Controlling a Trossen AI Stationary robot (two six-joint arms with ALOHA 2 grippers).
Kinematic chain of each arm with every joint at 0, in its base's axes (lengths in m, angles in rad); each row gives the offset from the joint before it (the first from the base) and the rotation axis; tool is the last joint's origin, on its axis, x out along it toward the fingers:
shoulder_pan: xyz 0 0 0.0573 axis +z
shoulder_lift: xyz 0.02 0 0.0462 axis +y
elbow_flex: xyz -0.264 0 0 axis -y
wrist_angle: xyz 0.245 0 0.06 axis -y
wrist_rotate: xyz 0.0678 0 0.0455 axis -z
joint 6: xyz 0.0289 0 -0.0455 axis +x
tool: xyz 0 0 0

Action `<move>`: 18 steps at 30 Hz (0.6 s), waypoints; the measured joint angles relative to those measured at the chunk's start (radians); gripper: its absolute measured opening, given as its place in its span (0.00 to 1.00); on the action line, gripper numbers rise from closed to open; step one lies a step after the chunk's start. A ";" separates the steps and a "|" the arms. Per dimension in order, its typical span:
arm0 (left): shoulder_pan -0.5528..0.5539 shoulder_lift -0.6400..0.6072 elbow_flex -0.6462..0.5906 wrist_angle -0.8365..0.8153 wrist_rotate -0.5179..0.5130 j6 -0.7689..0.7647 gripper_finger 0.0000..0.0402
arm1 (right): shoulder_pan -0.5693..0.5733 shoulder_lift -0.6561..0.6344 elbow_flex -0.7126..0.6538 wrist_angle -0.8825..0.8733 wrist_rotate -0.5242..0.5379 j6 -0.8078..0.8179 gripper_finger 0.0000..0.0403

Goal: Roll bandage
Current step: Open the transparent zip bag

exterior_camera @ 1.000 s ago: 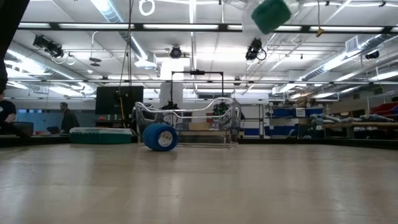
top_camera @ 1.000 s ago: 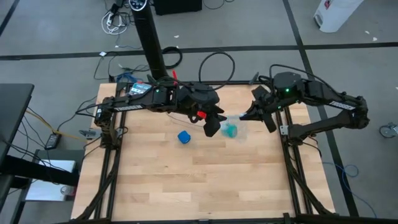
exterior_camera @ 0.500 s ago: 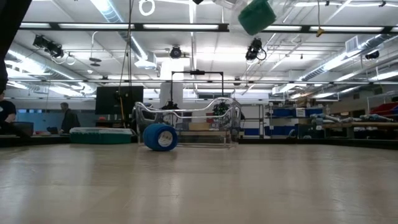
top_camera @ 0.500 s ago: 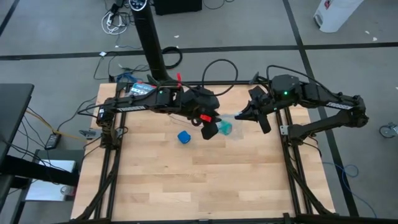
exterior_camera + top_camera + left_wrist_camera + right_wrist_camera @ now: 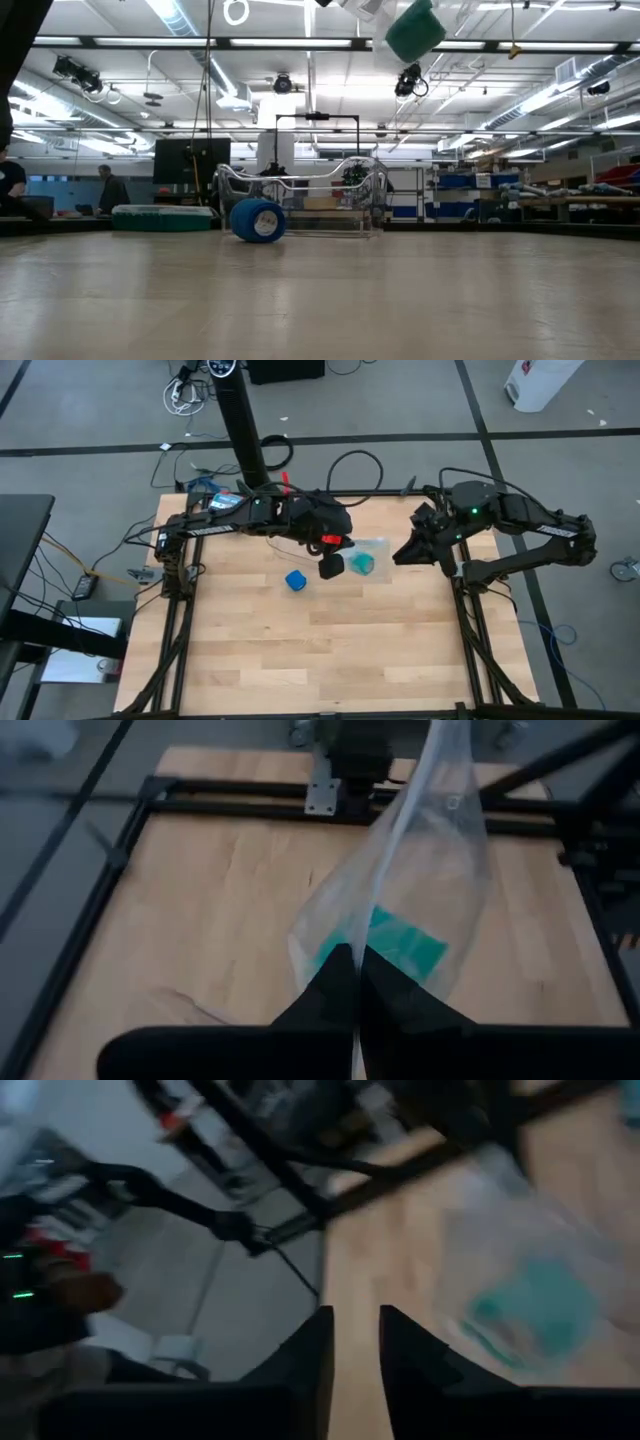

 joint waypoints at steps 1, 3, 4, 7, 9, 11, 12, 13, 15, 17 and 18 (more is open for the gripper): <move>0.001 -0.001 0.000 0.001 0.016 0.039 0.01 | 0.000 -0.008 0.000 -0.033 0.033 0.003 0.21; -0.002 -0.002 0.000 0.005 0.065 0.104 0.01 | -0.005 -0.020 0.000 -0.078 0.098 -0.012 0.23; -0.003 -0.002 0.000 0.008 0.098 0.128 0.01 | -0.009 -0.022 0.000 -0.082 0.114 -0.029 0.23; -0.004 -0.002 0.000 0.031 0.180 0.172 0.01 | -0.021 -0.009 0.000 -0.077 0.124 -0.065 0.24; -0.002 -0.002 0.000 0.038 0.193 0.186 0.01 | -0.023 0.013 0.000 -0.066 0.119 -0.071 0.23; -0.002 -0.002 0.000 0.035 0.195 0.193 0.01 | -0.022 0.040 0.000 -0.059 0.117 -0.085 0.23; -0.002 -0.002 0.000 0.035 0.195 0.193 0.01 | -0.021 0.053 0.000 -0.054 0.124 -0.085 0.23; -0.002 -0.002 0.000 0.035 0.195 0.193 0.01 | -0.021 0.066 0.000 -0.047 0.129 -0.085 0.23; -0.002 -0.002 0.000 0.035 0.195 0.183 0.01 | -0.019 0.090 0.000 -0.019 0.122 -0.094 0.23; -0.003 -0.002 0.000 0.032 0.195 0.140 0.01 | -0.006 0.110 0.000 0.025 0.108 -0.110 0.23; -0.002 -0.002 0.000 0.027 0.195 0.110 0.01 | 0.004 0.117 0.000 0.046 0.098 -0.117 0.23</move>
